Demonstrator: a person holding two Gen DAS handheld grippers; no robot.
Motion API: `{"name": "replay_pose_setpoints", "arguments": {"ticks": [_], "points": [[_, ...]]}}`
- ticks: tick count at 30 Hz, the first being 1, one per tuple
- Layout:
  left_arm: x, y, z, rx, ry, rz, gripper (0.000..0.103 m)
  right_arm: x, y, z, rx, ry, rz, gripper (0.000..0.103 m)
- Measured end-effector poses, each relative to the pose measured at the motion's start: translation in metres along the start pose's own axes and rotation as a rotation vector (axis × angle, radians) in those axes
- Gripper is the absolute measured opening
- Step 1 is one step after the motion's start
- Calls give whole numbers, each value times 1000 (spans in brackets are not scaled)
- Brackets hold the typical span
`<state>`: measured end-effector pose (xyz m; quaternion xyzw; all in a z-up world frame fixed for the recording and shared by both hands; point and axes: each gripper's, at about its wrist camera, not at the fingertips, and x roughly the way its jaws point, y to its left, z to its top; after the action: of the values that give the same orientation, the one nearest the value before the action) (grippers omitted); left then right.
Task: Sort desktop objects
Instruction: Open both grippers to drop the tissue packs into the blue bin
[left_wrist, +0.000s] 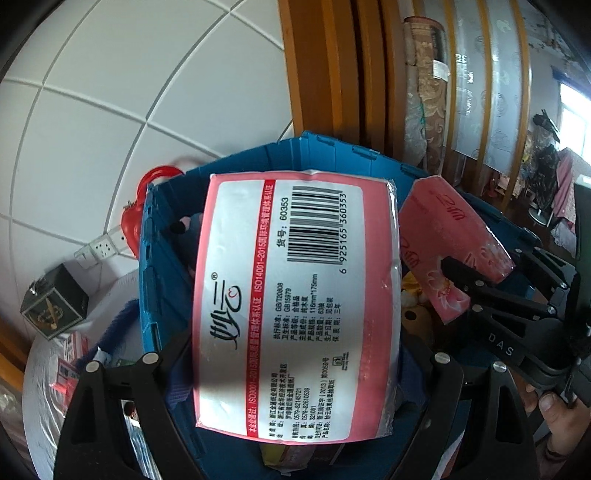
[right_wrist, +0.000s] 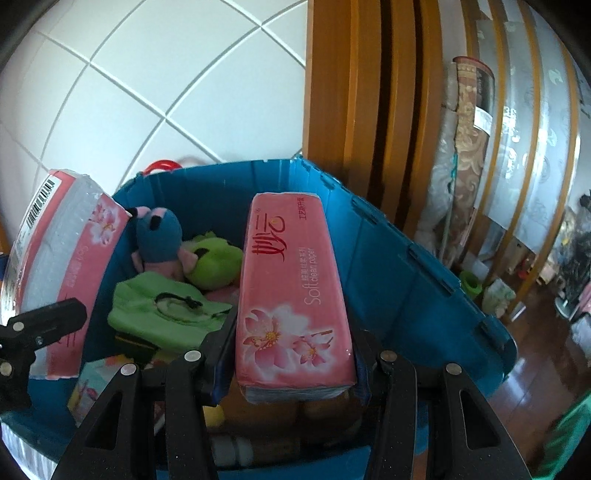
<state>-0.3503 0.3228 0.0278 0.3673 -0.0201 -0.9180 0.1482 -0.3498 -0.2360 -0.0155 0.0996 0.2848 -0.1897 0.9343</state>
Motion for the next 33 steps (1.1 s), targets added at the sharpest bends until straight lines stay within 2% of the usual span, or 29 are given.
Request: {"name": "replay_pose_setpoints", "arguments": {"ticks": [8,11,13,15,19,24,33], "points": [[12,-3,-3,-5,45,13,90,18,-6,1,-11,53,-7,51],[15,-4,-5,2,57,19,90,17,-5,2,-13,46,-13,54],[17,-4,-6,6,68,20,90,15,-5,4,-14,36,-21,63],[18,-3,-7,3,78,25,90,12,-5,6,-22,28,-11,83],[15,-4,-6,-3,66,35,91,6,-6,6,-28,15,-18,87],[0,-9,-4,17,-11,34,100,-1,-11,5,-17,7,-14,91],[-6,-10,-6,22,-17,38,100,-14,-15,4,-26,-3,-7,102]]}}
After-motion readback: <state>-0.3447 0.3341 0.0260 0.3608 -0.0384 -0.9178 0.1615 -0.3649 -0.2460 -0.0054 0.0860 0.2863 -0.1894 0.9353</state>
